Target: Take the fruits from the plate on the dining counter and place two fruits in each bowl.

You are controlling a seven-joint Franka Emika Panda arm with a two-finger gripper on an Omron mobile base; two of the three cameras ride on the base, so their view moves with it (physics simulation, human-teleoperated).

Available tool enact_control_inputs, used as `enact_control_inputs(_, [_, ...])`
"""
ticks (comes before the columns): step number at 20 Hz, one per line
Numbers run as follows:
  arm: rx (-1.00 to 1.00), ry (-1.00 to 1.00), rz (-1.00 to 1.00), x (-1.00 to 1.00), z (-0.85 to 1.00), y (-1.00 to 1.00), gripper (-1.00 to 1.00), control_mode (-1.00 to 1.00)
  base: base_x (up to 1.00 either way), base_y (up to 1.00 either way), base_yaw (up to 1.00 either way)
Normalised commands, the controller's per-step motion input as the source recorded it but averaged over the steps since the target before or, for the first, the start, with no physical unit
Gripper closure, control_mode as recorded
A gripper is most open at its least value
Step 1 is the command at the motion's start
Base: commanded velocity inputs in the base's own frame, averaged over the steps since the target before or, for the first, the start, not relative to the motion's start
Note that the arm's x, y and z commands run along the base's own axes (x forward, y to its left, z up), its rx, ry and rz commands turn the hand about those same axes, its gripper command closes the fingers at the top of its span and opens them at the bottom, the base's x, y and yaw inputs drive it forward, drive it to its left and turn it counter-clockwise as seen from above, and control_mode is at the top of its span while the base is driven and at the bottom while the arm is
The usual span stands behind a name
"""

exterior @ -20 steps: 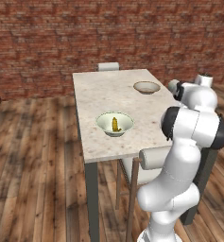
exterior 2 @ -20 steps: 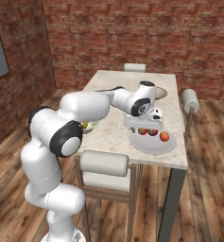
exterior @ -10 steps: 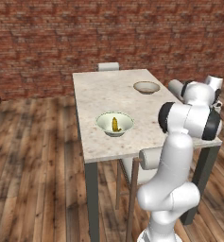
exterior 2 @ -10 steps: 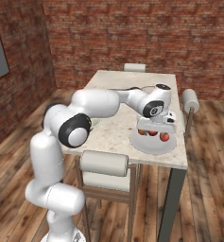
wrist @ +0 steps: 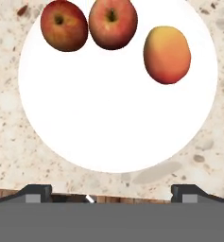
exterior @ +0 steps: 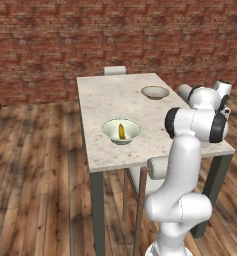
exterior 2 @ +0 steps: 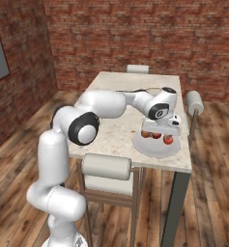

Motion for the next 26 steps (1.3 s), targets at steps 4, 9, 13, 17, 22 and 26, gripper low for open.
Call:
enact_control_inputs(4, [0.03,0.0,0.0,0.34,-0.22,-0.23,-1.0,-1.0,0.0,0.0,0.0])
enact_control_inputs(9, [0.03,0.0,0.0,0.4,-0.28,-0.32,-1.0,-1.0,0.0,0.0,0.0])
enact_control_inputs(13, [0.02,0.0,0.0,0.4,-0.17,-0.2,-1.0,-1.0,0.0,0.0,0.0])
enact_control_inputs(17, [0.0,0.0,0.0,0.36,-0.01,-0.02,-1.0,-1.0,0.0,0.0,0.0])
enact_control_inputs(22, [0.0,0.0,0.0,0.38,-0.12,0.0,-1.0,-1.0,0.0,0.0,0.0])
enact_control_inputs(26, [0.01,0.05,0.0,0.05,-0.42,0.0,-1.0,-1.0,0.0,0.0,0.0])
